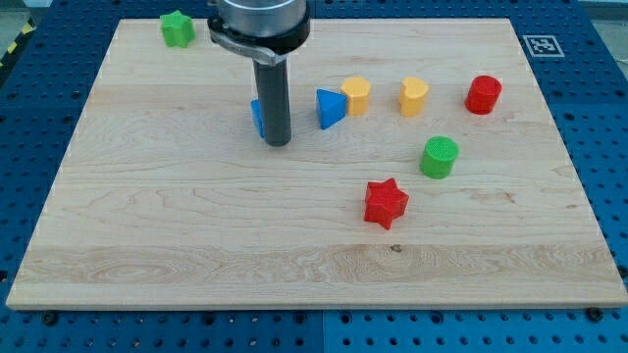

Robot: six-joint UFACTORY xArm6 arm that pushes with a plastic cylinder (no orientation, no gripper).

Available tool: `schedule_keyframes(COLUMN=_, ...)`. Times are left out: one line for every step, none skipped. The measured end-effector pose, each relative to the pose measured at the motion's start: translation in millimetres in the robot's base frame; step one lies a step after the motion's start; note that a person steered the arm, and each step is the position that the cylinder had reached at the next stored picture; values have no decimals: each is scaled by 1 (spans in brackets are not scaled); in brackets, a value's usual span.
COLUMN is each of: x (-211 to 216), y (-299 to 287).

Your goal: Move the blue cube towards the top center of the board

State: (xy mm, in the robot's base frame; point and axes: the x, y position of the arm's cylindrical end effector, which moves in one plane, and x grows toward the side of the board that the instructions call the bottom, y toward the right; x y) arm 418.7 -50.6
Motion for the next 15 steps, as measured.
schedule_keyframes(x=-14, y=-13)
schedule_keyframes(x=-16, y=-43)
schedule_keyframes(x=-22, y=-52)
schedule_keyframes(x=-40, y=-52)
schedule_keyframes(x=-59, y=-51)
schedule_keyframes(x=-60, y=-39)
schedule_keyframes(x=-60, y=-22)
schedule_keyframes(x=-61, y=-7)
schedule_keyframes(x=-61, y=20)
schedule_keyframes(x=-61, y=54)
schedule_keyframes(x=-74, y=58)
schedule_keyframes(x=-94, y=53)
schedule_keyframes(x=-110, y=50)
schedule_keyframes(x=-125, y=43)
schedule_keyframes(x=-131, y=35)
